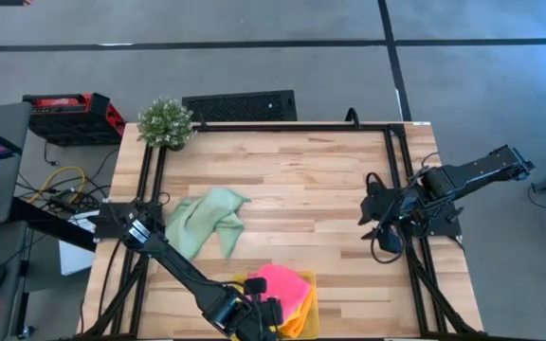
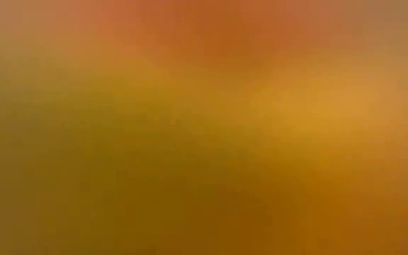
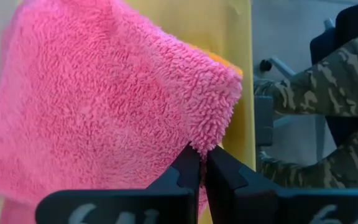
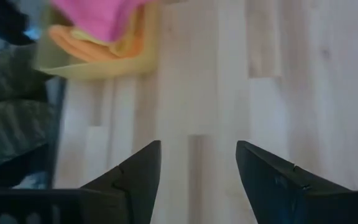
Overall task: Fold microfiber towels
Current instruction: Put the pink microfiber cloth into the yellow bin, then fold the green microfiber cloth
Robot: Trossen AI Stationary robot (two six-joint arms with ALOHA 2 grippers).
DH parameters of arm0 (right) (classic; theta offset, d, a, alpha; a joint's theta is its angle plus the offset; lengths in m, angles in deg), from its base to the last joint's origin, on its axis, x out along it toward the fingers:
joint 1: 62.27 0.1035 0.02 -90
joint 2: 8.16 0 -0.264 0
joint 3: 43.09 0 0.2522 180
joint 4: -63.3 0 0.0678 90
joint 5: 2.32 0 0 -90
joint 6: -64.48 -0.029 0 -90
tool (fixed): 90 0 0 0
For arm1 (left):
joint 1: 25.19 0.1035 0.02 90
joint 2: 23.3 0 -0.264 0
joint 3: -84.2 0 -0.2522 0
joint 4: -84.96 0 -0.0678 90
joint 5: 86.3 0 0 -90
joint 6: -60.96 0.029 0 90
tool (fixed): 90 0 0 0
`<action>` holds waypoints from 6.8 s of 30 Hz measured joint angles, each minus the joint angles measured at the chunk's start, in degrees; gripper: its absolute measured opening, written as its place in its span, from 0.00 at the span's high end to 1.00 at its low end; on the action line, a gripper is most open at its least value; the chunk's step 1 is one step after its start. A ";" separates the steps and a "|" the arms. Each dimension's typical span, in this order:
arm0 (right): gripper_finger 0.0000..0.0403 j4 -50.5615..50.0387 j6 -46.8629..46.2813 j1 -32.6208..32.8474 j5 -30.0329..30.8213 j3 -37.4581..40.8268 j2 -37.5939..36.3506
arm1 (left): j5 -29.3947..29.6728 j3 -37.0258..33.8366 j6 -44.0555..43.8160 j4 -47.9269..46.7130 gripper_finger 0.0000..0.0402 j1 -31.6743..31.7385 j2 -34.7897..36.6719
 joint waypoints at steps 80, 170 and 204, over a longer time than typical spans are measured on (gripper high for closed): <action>0.49 2.03 7.00 -0.09 3.74 0.00 0.43 | 5.19 -42.56 -3.60 -12.83 0.68 40.02 19.74; 0.49 16.42 21.56 -1.69 19.10 0.01 5.04 | 5.40 -28.30 41.81 -8.18 1.00 37.76 30.83; 0.49 71.34 36.99 -16.83 23.40 0.00 34.38 | 5.29 -11.88 48.98 -8.15 1.00 35.98 30.83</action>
